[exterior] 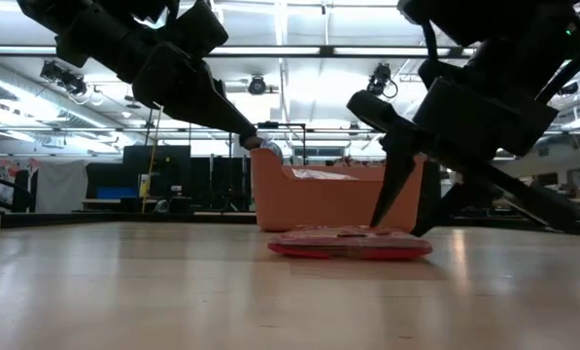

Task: Sort popcorn bags into baskets
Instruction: Put the top red popcorn bag into the orange bin

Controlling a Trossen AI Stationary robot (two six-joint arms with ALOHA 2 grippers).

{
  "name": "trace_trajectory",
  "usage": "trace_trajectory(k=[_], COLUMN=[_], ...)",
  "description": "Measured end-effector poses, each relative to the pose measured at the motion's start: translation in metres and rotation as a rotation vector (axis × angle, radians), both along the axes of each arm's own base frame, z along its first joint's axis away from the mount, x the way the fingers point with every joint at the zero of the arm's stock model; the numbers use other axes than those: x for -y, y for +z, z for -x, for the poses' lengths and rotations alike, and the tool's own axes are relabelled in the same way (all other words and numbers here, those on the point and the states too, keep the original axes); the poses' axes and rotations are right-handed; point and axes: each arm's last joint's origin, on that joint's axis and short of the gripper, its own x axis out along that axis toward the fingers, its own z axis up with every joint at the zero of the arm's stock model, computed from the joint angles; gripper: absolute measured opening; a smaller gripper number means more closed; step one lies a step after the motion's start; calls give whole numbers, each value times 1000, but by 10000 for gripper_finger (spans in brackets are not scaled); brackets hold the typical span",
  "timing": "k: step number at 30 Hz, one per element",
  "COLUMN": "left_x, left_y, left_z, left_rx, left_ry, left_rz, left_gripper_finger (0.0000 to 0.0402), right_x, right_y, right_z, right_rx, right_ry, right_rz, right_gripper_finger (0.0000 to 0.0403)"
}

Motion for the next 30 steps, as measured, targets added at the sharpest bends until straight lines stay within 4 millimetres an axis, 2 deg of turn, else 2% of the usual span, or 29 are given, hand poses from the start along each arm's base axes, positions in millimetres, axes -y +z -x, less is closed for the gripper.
trace_trajectory(k=[4,11,17,22,30], left_x=[0,0,0,0,0], left_y=[0,0,0,0,0], left_z=[0,0,0,0,0], left_rx=[0,0,0,-1,-1], left_ry=[2,1,1,1,1], left_rz=[-1,-1,-2,-2,-1], left_gripper_finger=[185,185,185,185,185], right_x=[2,3,1,-8,-16], right_y=[0,-1,3,30,80], right_z=[-2,-2,-4,-13,-20], right_rx=[-4,8,28,18,-7], right_ry=[-2,-81,-128,-150,-181], right_rz=[-11,-66,-22,122,337], right_gripper_finger=[113,17,23,6,4])
